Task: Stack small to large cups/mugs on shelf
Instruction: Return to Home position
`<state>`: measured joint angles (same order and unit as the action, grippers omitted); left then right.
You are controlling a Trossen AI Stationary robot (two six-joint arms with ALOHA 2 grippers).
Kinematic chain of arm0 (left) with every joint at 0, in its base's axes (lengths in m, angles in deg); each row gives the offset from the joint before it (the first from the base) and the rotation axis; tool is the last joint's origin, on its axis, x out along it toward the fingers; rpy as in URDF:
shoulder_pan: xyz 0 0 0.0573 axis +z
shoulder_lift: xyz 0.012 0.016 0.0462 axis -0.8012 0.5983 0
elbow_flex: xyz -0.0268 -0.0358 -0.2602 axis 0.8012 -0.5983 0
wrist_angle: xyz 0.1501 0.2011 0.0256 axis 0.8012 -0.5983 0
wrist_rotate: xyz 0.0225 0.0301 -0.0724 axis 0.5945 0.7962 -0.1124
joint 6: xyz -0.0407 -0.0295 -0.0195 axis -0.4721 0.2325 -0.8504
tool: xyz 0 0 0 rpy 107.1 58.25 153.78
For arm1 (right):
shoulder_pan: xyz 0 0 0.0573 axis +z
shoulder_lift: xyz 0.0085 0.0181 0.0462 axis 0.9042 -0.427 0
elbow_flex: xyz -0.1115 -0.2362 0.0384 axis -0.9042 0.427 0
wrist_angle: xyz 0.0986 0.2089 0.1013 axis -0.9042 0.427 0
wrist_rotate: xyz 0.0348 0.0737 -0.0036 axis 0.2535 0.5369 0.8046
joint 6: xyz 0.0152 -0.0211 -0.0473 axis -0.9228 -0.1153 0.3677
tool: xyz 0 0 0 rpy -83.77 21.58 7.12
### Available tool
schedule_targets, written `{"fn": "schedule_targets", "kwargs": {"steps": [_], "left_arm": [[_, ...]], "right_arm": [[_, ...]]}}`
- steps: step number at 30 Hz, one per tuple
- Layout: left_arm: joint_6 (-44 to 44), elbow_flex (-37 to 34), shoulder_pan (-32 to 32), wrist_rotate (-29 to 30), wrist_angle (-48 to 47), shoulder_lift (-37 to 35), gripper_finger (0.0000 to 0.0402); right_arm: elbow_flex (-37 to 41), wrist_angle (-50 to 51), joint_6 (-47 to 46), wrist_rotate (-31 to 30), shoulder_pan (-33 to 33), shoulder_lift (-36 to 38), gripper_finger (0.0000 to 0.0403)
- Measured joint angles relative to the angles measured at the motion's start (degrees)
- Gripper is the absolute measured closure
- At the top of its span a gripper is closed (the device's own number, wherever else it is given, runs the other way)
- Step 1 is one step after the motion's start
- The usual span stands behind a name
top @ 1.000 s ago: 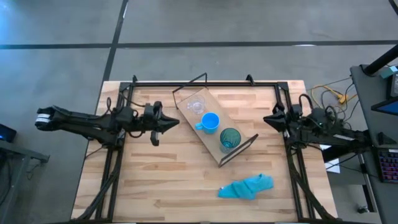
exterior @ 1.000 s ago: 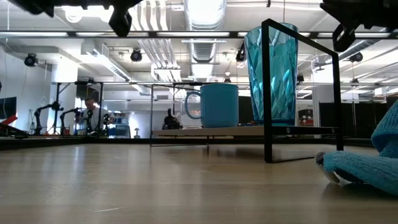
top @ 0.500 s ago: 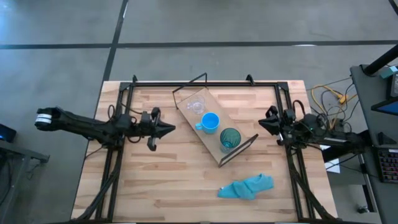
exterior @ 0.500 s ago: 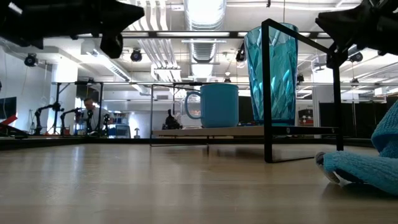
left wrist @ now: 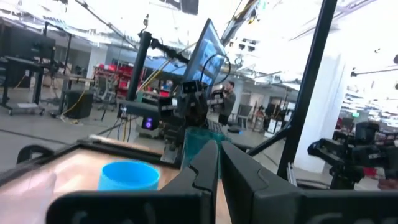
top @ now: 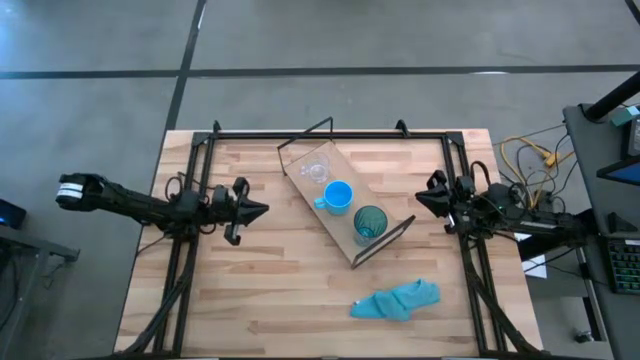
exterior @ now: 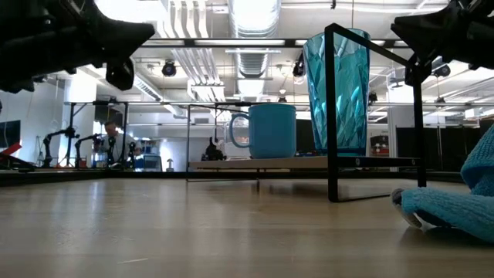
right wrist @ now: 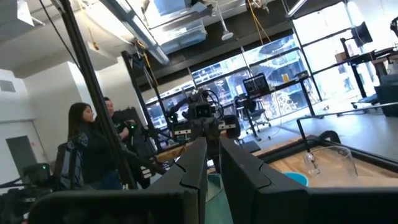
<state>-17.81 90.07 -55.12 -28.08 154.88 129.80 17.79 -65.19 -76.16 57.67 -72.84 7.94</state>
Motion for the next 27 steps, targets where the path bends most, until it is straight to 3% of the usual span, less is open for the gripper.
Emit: {"fn": "schedule_targets", "kwargs": {"steps": [15,21,27], "left_arm": [[-3.08,-1.48,0.00,-1.74,-8.38,-3.90,0.0398],[-3.14,-1.50,-0.04,-6.30,-9.80,-8.61,0.0398],[-4.15,-1.55,-0.04,-6.83,-17.12,-15.13,0.0398]], "right_arm": [[-0.03,0.37,-4.62,-0.01,0.00,-0.09,0.0364],[-0.03,0.63,-4.57,-0.01,-0.02,-0.13,0.0364],[-0.03,0.62,-4.55,-0.01,-0.01,-0.13,0.0364]]}}
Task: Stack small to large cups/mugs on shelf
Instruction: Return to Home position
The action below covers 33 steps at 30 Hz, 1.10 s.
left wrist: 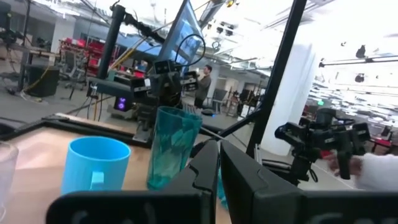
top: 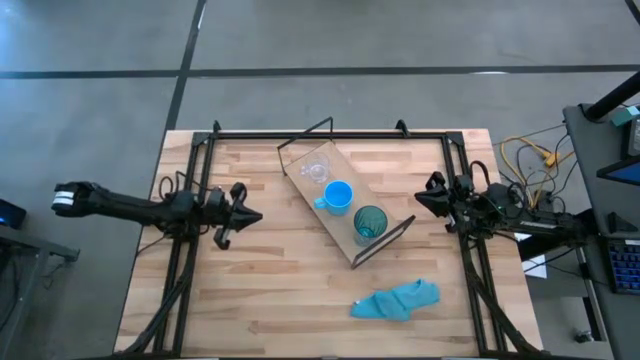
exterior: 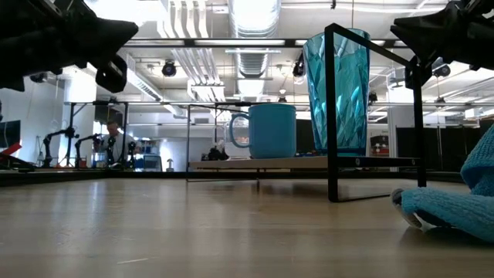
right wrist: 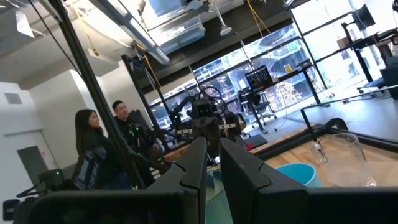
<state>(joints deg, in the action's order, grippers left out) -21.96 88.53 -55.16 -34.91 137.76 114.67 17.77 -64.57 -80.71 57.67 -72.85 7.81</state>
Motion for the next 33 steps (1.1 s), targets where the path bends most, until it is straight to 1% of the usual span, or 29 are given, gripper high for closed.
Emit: {"fn": "schedule_targets", "kwargs": {"steps": [10,15,18,23,29,33], "left_arm": [[-0.48,0.00,0.04,-0.72,-13.15,-8.71,0.0398],[-0.46,-0.02,0.04,-2.74,-21.38,-12.52,0.0398],[-0.11,-0.04,0.04,-3.78,-23.35,-14.59,0.0398],[4.39,-0.07,0.04,-4.47,-27.00,-18.15,0.0398],[4.06,-0.07,0.04,-4.52,-33.97,-22.62,0.0398],[4.08,-0.09,0.04,-4.51,-34.43,-25.29,0.0398]], "right_arm": [[-0.02,-0.01,0.02,0.00,-0.01,0.00,0.0364],[-0.02,-0.01,0.02,0.02,-0.01,0.00,0.0364],[-0.02,-0.01,0.02,0.00,-0.01,0.00,0.0364],[-0.02,-0.01,0.04,0.01,0.01,0.00,0.0364],[-0.02,-0.03,0.04,0.00,0.00,0.00,0.0364],[-0.02,-0.01,0.04,0.00,0.00,0.00,0.0364]]}}
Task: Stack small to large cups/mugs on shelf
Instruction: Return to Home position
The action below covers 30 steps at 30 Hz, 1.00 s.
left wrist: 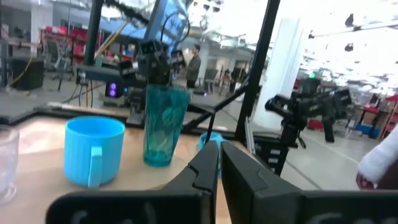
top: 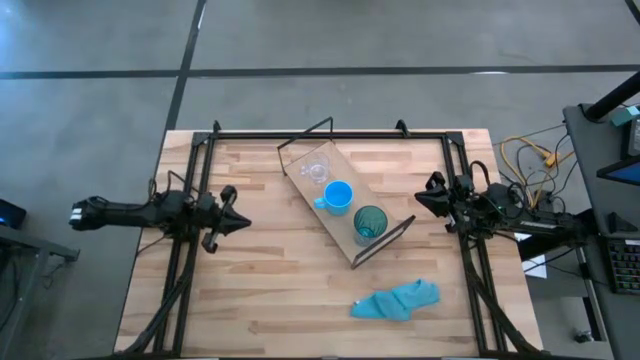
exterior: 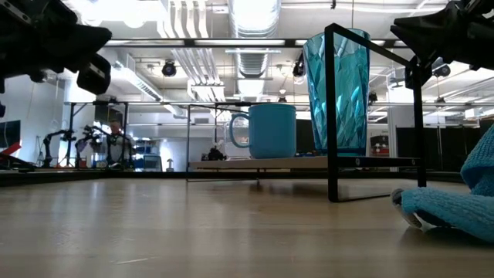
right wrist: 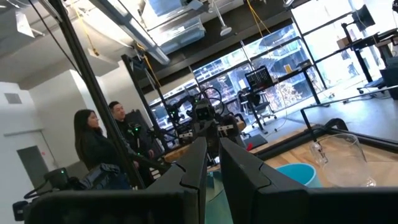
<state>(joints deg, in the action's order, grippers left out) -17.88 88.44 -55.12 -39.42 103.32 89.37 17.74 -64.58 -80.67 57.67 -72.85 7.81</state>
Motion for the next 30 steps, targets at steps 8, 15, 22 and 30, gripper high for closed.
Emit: {"fn": "schedule_targets", "kwargs": {"steps": [8,15,22,30], "left_arm": [[-0.06,0.00,0.00,0.01,-8.83,-3.91,0.0398],[-0.01,0.00,0.00,0.04,-8.38,-5.79,0.0398],[0.01,0.00,0.00,0.06,-8.24,-5.33,0.0398],[0.01,0.00,0.00,0.08,-8.22,-4.17,0.0398]], "right_arm": [[-0.02,-0.01,0.00,0.00,0.01,0.00,0.0364],[-0.02,0.00,0.00,0.00,0.01,0.00,0.0364],[-0.02,0.00,0.00,0.00,0.00,0.00,0.0365],[-0.02,-0.02,0.01,0.00,0.01,0.00,0.0364]]}}
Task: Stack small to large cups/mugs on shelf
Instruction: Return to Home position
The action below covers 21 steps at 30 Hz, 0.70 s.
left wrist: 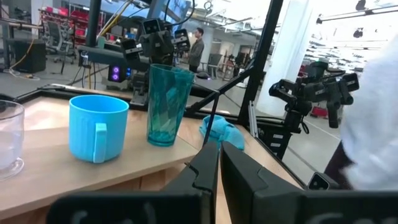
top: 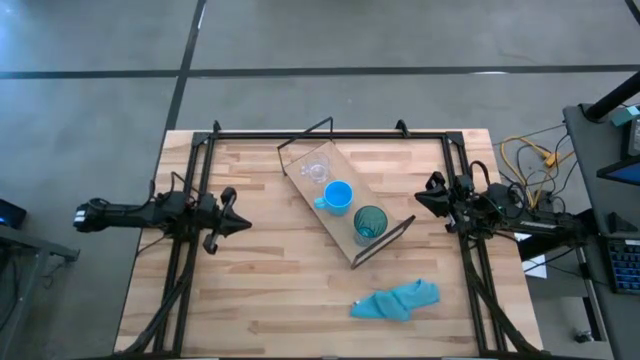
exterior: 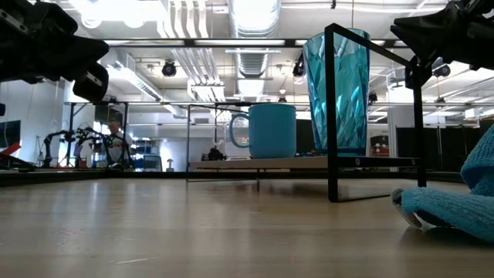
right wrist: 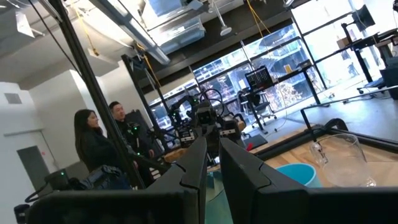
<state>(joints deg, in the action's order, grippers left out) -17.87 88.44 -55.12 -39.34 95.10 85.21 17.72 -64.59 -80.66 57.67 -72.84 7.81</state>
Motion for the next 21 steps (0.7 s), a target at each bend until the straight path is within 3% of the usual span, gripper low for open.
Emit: {"fn": "schedule_targets", "kwargs": {"steps": [21], "left_arm": [[0.00,0.00,0.00,0.03,0.02,1.18,0.0398]], "right_arm": [[0.00,-0.01,0.01,0.00,0.00,0.00,0.0364]]}}
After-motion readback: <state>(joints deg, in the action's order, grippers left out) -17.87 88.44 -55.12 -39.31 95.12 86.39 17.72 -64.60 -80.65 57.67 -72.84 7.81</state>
